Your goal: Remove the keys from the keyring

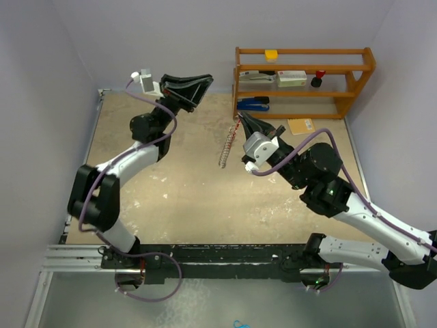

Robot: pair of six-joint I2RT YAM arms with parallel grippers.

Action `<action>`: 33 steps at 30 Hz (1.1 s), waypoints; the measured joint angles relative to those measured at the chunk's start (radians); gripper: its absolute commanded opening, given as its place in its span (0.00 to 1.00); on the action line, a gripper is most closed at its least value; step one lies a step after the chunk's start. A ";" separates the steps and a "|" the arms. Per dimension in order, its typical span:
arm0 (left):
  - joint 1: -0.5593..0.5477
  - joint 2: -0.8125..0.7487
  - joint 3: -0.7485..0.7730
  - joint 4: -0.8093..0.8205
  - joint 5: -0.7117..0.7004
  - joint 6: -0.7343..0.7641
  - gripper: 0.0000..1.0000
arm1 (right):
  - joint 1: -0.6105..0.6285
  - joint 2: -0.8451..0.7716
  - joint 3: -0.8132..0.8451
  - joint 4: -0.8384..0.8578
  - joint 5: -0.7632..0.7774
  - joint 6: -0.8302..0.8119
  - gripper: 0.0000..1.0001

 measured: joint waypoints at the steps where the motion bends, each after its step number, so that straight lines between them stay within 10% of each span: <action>1: 0.006 0.053 0.042 0.041 0.031 -0.054 0.10 | 0.000 -0.001 0.000 0.001 -0.006 0.003 0.00; 9: 0.019 0.203 0.157 0.119 0.187 -0.226 0.15 | 0.000 -0.011 -0.002 0.000 -0.057 0.048 0.00; 33: -0.049 -0.099 -0.029 0.143 0.552 -0.079 0.14 | 0.000 -0.026 -0.001 -0.009 -0.409 0.212 0.00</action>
